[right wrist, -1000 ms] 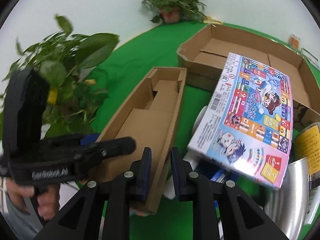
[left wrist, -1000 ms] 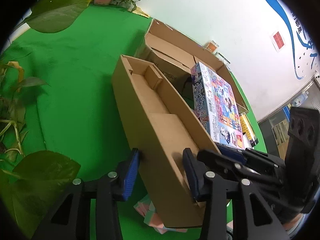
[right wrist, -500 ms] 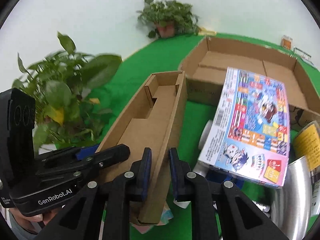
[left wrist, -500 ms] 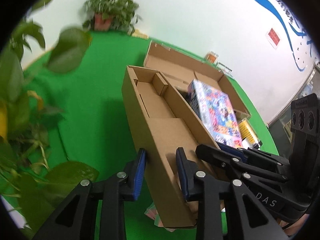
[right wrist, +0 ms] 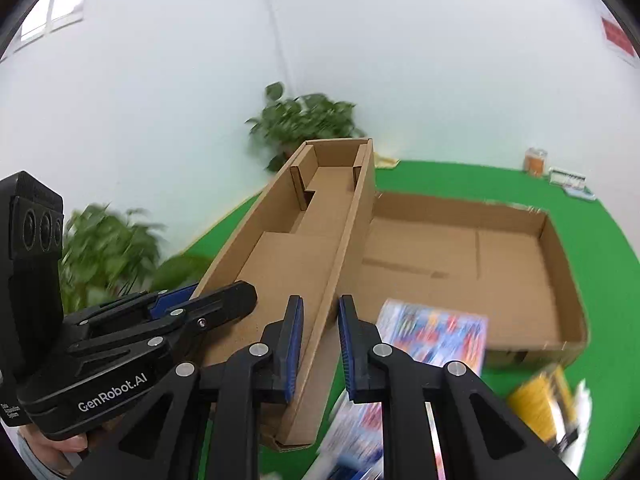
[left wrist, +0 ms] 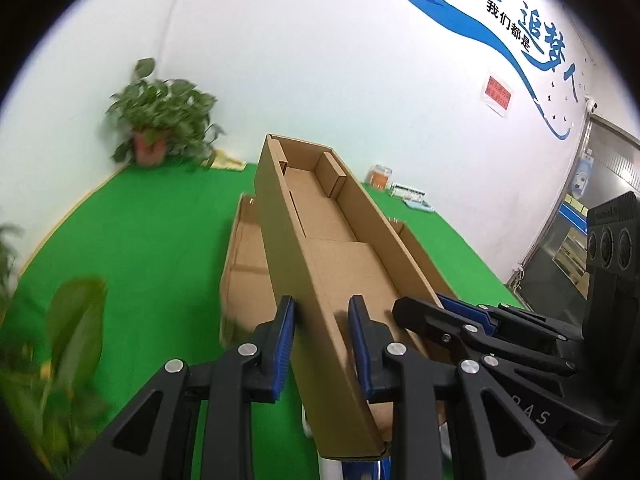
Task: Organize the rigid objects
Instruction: 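Grasp the long cardboard insert with both grippers and lift it, then lower the cardboard insert into the large box and open both grippers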
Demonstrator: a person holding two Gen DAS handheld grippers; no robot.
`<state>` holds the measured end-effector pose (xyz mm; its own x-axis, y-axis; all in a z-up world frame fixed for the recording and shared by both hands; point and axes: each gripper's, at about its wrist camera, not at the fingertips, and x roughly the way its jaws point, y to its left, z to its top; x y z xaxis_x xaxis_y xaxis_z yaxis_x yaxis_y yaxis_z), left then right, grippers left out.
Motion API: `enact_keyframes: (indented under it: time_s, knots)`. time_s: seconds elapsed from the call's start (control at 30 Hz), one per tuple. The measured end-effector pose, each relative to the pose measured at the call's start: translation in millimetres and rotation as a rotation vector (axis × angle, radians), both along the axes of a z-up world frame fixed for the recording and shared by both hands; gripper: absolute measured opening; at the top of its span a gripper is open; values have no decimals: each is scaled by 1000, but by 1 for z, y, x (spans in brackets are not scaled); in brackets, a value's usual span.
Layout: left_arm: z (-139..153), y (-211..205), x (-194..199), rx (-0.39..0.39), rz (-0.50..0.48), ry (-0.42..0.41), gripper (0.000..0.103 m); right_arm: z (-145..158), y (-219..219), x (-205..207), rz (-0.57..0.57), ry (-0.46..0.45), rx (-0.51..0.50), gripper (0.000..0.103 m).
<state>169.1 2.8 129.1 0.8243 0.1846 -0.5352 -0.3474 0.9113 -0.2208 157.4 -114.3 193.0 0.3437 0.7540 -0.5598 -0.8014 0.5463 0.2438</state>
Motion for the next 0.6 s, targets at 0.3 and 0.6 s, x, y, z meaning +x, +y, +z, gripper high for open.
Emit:
enact_keyframes:
  time_s: [0.3,0.6]
  knots:
    - [14,66,59,-53,-46,-6,25,11,69,117,-24,116,-29,16]
    - [-57,123,104,-102,-36,243,20,-97,162,193,-7,314,-202,16]
